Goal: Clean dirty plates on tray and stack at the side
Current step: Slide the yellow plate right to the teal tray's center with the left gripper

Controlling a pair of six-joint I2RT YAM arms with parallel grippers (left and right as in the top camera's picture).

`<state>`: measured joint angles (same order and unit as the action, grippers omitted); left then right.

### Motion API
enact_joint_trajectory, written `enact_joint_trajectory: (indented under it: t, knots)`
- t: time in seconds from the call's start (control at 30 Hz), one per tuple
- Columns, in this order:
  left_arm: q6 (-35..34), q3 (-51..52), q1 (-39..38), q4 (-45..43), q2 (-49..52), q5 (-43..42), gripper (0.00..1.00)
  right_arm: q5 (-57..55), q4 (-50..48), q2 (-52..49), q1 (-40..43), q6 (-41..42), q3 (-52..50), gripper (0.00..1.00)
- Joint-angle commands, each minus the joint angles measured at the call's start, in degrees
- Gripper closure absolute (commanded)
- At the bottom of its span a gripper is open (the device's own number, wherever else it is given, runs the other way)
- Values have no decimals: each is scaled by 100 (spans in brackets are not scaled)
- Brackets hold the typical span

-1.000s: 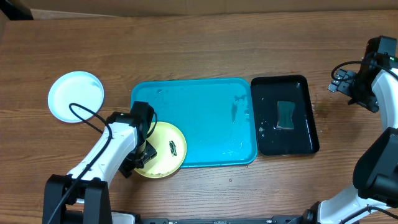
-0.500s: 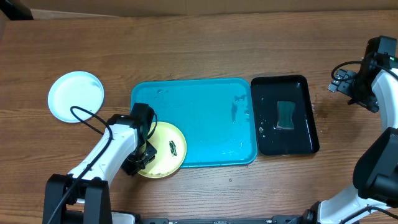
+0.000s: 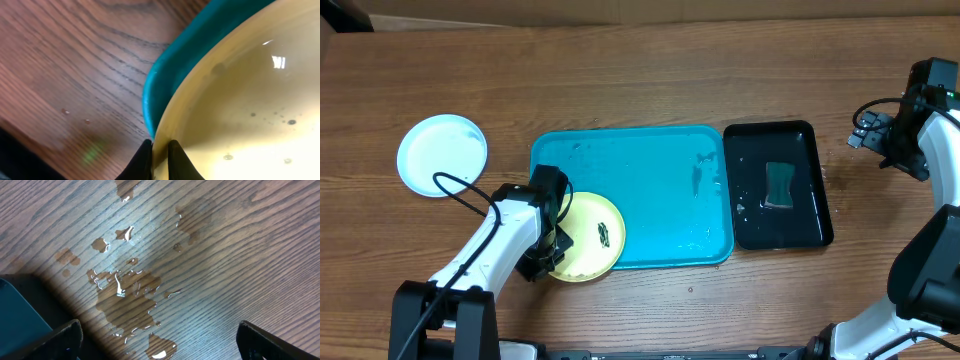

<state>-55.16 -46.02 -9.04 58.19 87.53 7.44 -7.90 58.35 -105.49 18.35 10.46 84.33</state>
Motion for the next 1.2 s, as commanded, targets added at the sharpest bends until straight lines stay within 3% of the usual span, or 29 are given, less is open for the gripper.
enact_joint_trajectory:
  t: [0.0, 0.27, 0.43, 0.53, 0.63, 0.7, 0.8, 1.0, 1.07, 1.13, 1.17]
  knots:
    - [-15, 55, -26, -179, -15, -422, 88, -20, -17, 63, 15, 20, 81, 0]
    - [-20, 55, -68, -1368, -15, -1818, 88, -20, -17, 63, 15, 17, 81, 0]
    - [-131, 55, -260, -2326, -15, -2061, 87, -20, -17, 63, 15, 17, 81, 0]
    - [-275, 55, -448, -2734, -15, -2061, 84, -20, -17, 63, 15, 17, 81, 0]
    - [-297, 52, -671, -2966, -15, -2103, 73, -20, -17, 63, 15, 17, 81, 0]
    - [361, -125, -752, -2918, -17, -2149, 68, -20, -17, 63, 15, 17, 81, 0]
    - [1296, -758, -745, -2262, -17, -1939, 48, -20, -17, 63, 15, 17, 81, 0]
    - [2415, -2601, -745, -378, -15, -776, 35, -20, -17, 63, 15, 17, 81, 0]
    - [2977, -3001, -739, -275, -17, -688, 38, -20, -17, 63, 15, 20, 81, 0]
    - [3287, -3071, -739, -407, -17, -699, 54, -20, -17, 63, 15, 20, 81, 0]
    - [3442, -3064, -739, -485, -15, -693, 67, -20, -17, 63, 15, 17, 81, 0]
